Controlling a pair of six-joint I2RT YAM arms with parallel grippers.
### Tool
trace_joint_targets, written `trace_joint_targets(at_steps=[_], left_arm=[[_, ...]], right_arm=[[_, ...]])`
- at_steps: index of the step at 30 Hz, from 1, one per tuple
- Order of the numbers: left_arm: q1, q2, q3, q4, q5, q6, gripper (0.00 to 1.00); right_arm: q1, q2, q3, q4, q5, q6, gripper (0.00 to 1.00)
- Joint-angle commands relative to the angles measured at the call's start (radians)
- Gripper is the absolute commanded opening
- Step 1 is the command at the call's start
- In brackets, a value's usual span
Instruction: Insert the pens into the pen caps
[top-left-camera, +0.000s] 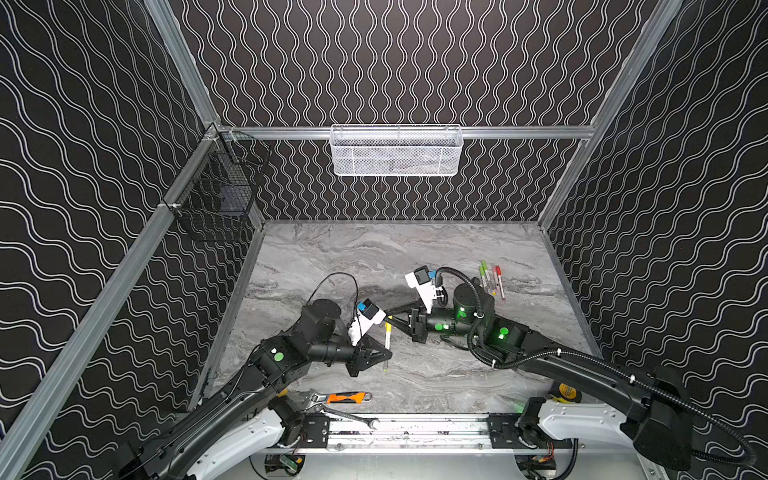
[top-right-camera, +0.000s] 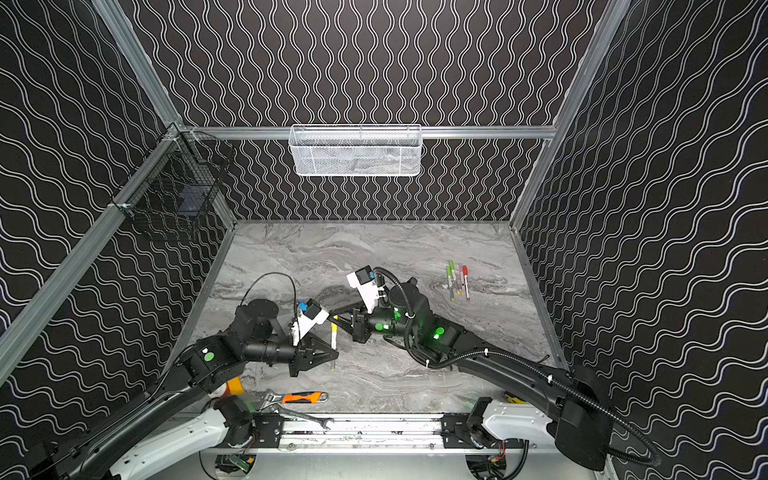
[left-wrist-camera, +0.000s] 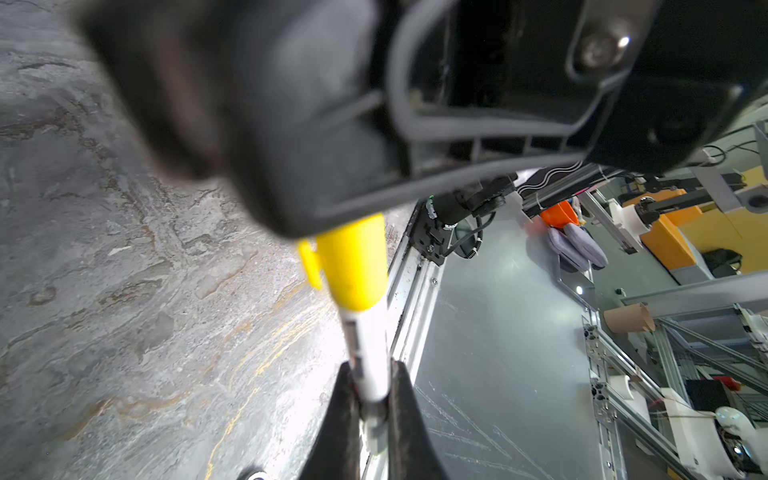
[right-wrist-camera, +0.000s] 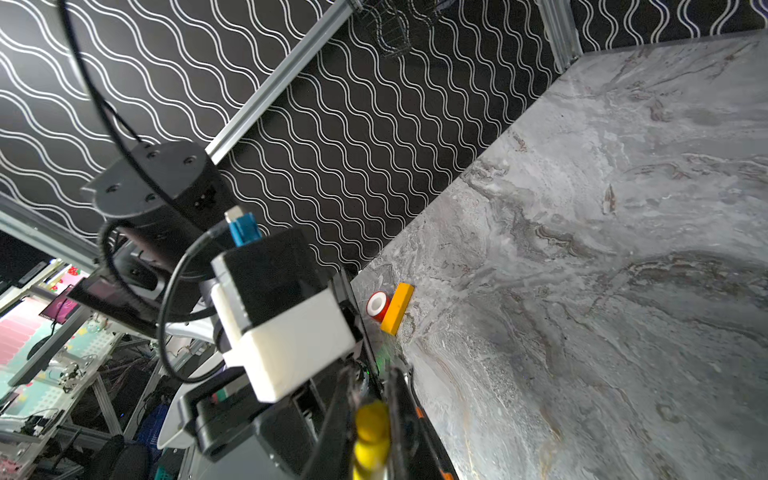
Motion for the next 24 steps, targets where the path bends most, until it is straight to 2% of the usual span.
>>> trace_joint_targets(at_steps=[1,5,9,13,17,19,22,24], left_arm=[[0.0,-0.009,0.043,0.746,0.039,0.053,0.0],[0.0,-0.018,0.052,0.748,0.106,0.049,0.0],[0.0,-0.023,0.058,0.774,0.151,0.03,0.0],[0.0,-0.019,0.067,0.781,0.174,0.027,0.0],[0.0,-0.017,0.071,0.769,0.177,0.033,0.0],[0.0,-0.015,0.077,0.756,0.183,0.036,0.11],[0.0,-0.01,0.082,0.739,0.21,0.036,0.42],[0.0,-0.009,0.088,0.704,0.223,0.045,0.58]], right_arm=[[0.008,-0.006,-0.034,-0.195,-0.181,-0.046,0.0],[0.009,-0.055,-0.087,-0.096,-0.29,-0.068,0.0],[0.004,-0.086,-0.114,-0.064,-0.342,-0.082,0.0],[-0.005,-0.057,-0.073,-0.148,-0.339,-0.111,0.0],[-0.024,-0.053,-0.065,-0.112,-0.31,-0.044,0.0],[-0.049,-0.054,-0.067,-0.054,-0.319,0.021,0.0],[-0.079,-0.077,-0.071,0.011,-0.317,0.091,0.0],[-0.095,-0.1,-0.071,0.027,-0.301,0.106,0.0]])
